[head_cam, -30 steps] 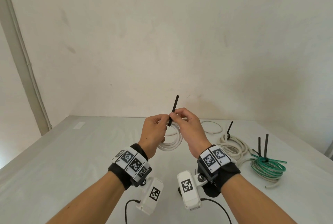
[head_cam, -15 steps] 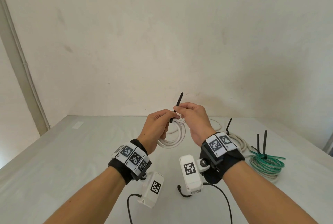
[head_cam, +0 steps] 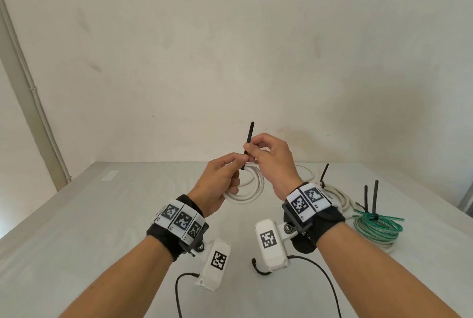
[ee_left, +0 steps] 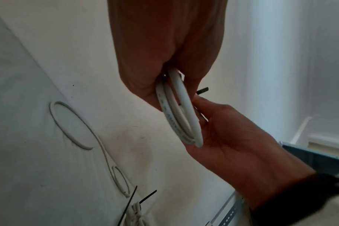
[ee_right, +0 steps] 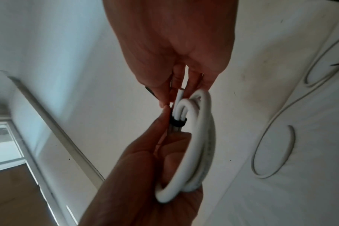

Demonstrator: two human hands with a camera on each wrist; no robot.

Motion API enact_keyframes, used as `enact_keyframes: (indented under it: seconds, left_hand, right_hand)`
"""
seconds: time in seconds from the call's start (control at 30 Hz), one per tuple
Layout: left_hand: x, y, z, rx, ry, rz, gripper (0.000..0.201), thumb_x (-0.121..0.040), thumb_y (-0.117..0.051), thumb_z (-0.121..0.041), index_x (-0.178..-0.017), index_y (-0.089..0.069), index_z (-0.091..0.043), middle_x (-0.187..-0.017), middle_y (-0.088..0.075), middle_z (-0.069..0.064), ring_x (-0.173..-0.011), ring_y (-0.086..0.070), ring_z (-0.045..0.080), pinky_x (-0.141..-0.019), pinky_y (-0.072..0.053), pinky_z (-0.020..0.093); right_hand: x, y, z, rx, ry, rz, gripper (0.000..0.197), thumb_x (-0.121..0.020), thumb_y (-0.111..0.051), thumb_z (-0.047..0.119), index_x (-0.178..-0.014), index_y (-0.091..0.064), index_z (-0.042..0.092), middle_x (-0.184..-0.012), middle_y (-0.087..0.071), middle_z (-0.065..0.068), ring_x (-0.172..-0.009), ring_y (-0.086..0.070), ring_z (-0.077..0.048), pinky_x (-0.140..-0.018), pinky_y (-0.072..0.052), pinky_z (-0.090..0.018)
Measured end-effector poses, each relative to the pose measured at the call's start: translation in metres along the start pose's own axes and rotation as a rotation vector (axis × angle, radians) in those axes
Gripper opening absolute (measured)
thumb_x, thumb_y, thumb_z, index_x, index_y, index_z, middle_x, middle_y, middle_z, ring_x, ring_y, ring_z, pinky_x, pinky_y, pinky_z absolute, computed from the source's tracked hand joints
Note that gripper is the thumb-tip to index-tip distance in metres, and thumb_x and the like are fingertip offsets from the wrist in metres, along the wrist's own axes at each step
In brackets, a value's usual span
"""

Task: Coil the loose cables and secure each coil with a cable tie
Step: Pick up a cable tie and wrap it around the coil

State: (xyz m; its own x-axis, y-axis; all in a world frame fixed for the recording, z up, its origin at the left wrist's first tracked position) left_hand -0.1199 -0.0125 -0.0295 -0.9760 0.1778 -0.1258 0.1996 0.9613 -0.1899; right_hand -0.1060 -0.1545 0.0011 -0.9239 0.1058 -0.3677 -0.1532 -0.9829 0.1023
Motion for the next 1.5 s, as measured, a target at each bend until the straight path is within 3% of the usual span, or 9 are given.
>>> enact_keyframes:
  seconds: [0.23, 0.43, 0.6, 0.87, 0.97, 1.07, 1.17, 1.3, 1.5]
  left_hand:
    - [-0.001, 0.002, 0.006, -0.01, 0.02, -0.01, 0.023, -0.101, -0.065, -0.018, -0.112, -0.071, 0.0, -0.063, -0.035, -0.002, -0.047, -0.033, 0.009, -0.042, -0.036, 0.018]
    - [0.0, -0.006, 0.008, -0.084, 0.013, 0.002, 0.014, -0.102, -0.064, -0.021, -0.095, -0.069, -0.01, -0.06, -0.04, -0.005, -0.048, -0.034, 0.009, -0.042, -0.033, 0.018]
    - [0.002, -0.013, 0.014, -0.089, 0.047, -0.04, 0.016, -0.104, -0.061, -0.021, -0.096, -0.069, -0.01, -0.055, -0.045, -0.011, -0.046, -0.035, 0.008, -0.041, -0.033, 0.019]
    - [-0.014, -0.006, 0.009, 0.082, 0.143, -0.036, 0.023, -0.104, -0.054, -0.009, -0.113, -0.07, 0.004, -0.064, -0.041, -0.002, -0.052, -0.031, 0.01, -0.044, -0.034, 0.019]
    - [-0.02, -0.01, 0.019, 0.074, 0.149, -0.008, 0.027, -0.105, -0.05, -0.005, -0.123, -0.067, 0.006, -0.069, -0.039, 0.001, -0.056, -0.037, 0.012, -0.049, -0.041, 0.02]
    - [-0.019, -0.016, 0.029, -0.064, 0.128, 0.012, 0.023, -0.106, -0.054, -0.013, -0.12, -0.071, -0.006, -0.081, -0.055, 0.008, -0.069, -0.056, 0.017, -0.064, -0.049, 0.026]
    - [-0.02, -0.016, 0.032, -0.21, 0.12, 0.001, 0.019, -0.102, -0.061, -0.019, -0.115, -0.074, -0.016, -0.102, -0.072, 0.013, -0.094, -0.065, 0.02, -0.085, -0.053, 0.035]
    - [-0.023, -0.021, 0.032, -0.268, 0.166, -0.048, 0.018, -0.097, -0.065, -0.02, -0.11, -0.078, -0.023, -0.113, -0.077, 0.005, -0.11, -0.068, 0.018, -0.096, -0.052, 0.04]
    - [-0.028, -0.032, 0.028, -0.203, 0.213, -0.066, 0.027, -0.105, -0.056, -0.018, -0.11, -0.075, 0.0, -0.104, -0.078, 0.019, -0.09, -0.076, 0.027, -0.079, -0.064, 0.033]
  right_hand:
    - [0.009, 0.001, -0.009, 0.035, 0.052, 0.01, 0.011, -0.091, -0.076, 0.018, -0.083, -0.071, 0.022, -0.083, -0.074, -0.003, -0.084, -0.073, -0.022, -0.076, -0.056, -0.029]
    - [0.008, 0.0, -0.015, 0.021, 0.033, -0.078, 0.01, -0.092, -0.074, 0.013, -0.084, -0.07, 0.019, -0.091, -0.075, -0.006, -0.082, -0.075, -0.02, -0.067, -0.056, -0.022]
    - [0.009, -0.003, -0.031, 0.034, -0.046, -0.137, 0.012, -0.091, -0.076, 0.017, -0.08, -0.071, 0.021, -0.088, -0.071, 0.003, -0.081, -0.074, -0.02, -0.077, -0.06, -0.035]
    - [0.015, 0.02, -0.021, 0.039, -0.336, 0.318, 0.022, -0.106, -0.059, 0.025, -0.114, -0.072, 0.01, -0.102, -0.077, -0.016, -0.085, -0.078, -0.025, -0.078, -0.065, -0.04]
    - [0.019, 0.034, -0.029, -0.053, -0.375, 0.336, 0.022, -0.106, -0.057, 0.015, -0.119, -0.069, 0.003, -0.104, -0.075, -0.019, -0.086, -0.078, -0.026, -0.078, -0.065, -0.039]
    - [0.019, 0.048, -0.033, -0.149, -0.417, 0.325, 0.022, -0.105, -0.06, 0.016, -0.116, -0.072, 0.002, -0.096, -0.075, -0.013, -0.082, -0.075, -0.021, -0.074, -0.064, -0.039]
    - [0.018, 0.058, -0.039, -0.027, -0.347, 0.319, 0.019, -0.103, -0.063, 0.018, -0.116, -0.076, 0.012, -0.093, -0.079, -0.007, -0.082, -0.074, -0.017, -0.074, -0.063, -0.035]
    - [0.016, 0.059, -0.043, 0.258, -0.141, 0.293, 0.018, -0.098, -0.068, 0.015, -0.109, -0.081, 0.02, -0.088, -0.079, 0.002, -0.066, -0.067, -0.005, -0.073, -0.053, -0.025]
    - [0.017, 0.061, -0.043, 0.44, -0.034, 0.311, 0.016, -0.096, -0.068, 0.02, -0.105, -0.082, 0.02, -0.088, -0.079, -0.007, -0.072, -0.068, -0.009, -0.086, -0.056, -0.039]
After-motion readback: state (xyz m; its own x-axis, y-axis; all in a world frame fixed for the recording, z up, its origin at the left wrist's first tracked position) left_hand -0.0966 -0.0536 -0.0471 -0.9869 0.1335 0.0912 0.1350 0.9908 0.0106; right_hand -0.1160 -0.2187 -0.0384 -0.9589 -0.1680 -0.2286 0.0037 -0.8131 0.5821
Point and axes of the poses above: each hand's wrist, its own x-axis away from the middle knuckle, its own y-axis out of the back of the hand, z = x × y, the point moved 1 cm from there along -x, towards the middle knuckle
